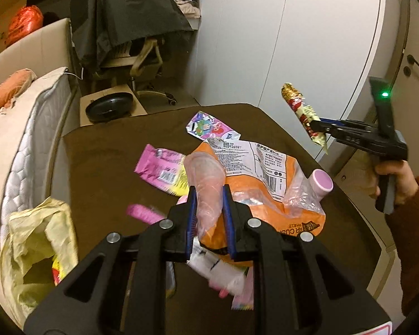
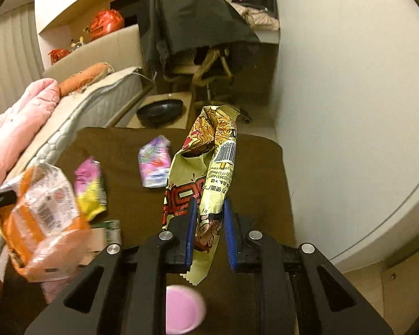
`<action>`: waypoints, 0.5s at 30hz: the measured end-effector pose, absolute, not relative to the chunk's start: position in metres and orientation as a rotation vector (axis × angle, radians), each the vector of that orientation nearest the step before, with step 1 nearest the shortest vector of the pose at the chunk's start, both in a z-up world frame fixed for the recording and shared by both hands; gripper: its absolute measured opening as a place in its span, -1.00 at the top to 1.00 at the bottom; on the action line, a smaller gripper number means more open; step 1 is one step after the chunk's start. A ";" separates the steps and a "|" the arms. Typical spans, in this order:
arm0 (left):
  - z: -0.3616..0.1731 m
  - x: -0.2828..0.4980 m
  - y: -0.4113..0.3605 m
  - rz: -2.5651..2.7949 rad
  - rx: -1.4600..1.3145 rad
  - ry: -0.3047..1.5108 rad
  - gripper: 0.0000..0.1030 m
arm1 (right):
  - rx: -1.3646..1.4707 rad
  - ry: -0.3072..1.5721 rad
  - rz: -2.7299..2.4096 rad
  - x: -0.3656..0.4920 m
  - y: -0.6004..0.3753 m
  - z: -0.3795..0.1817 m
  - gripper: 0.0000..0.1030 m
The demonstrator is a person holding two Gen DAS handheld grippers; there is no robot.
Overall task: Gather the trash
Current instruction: 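Carry the orange bag and gold wrapper over the yellow trash bag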
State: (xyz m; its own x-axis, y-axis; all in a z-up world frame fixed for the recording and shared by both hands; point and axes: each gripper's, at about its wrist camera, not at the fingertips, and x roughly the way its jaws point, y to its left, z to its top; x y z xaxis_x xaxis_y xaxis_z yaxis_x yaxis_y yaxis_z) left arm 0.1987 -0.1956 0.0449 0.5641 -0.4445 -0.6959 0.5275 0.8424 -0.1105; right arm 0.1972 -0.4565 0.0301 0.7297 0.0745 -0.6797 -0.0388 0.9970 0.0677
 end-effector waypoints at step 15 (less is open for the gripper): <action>0.056 0.161 -0.097 -0.525 0.029 0.741 0.67 | 0.009 0.714 0.212 0.146 -0.319 0.062 0.65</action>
